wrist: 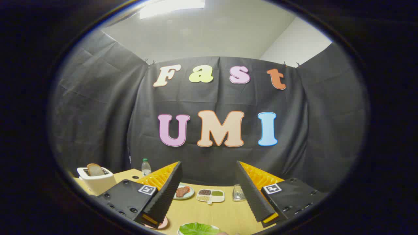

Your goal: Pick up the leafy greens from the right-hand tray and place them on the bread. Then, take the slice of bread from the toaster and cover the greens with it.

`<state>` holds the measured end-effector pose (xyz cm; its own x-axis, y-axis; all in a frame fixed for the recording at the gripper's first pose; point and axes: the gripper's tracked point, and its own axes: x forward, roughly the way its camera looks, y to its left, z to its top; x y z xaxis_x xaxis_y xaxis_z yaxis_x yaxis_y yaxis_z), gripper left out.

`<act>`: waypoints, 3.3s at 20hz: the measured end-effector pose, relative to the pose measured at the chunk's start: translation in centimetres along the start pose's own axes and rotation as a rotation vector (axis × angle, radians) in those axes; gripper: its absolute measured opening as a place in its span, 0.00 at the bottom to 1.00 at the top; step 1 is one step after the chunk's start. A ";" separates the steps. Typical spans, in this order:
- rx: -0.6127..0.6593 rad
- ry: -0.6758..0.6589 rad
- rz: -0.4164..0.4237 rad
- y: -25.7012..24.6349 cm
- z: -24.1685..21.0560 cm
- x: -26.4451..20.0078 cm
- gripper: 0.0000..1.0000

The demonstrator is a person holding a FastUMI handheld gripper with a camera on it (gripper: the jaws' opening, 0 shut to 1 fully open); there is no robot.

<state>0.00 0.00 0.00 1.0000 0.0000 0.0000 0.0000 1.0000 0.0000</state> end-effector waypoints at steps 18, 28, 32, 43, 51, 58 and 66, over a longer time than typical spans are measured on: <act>-0.008 0.016 0.084 -0.1 -0.6 0.6 1.00; -0.069 0.134 0.220 -0.7 -4.8 2.4 1.00; -0.131 0.214 0.310 0.1 -7.9 2.8 1.00; -0.268 0.408 0.519 2.7 -15.4 2.3 1.00; -0.398 0.579 0.623 3.6 -22.0 0.9 0.99; -0.452 0.761 0.733 4.0 -28.3 -1.5 0.99; -0.472 0.948 0.756 2.9 -34.3 -3.3 0.99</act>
<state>-3.31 2.86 -34.28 0.3631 0.3663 -0.8567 -0.7541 0.6555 -0.0393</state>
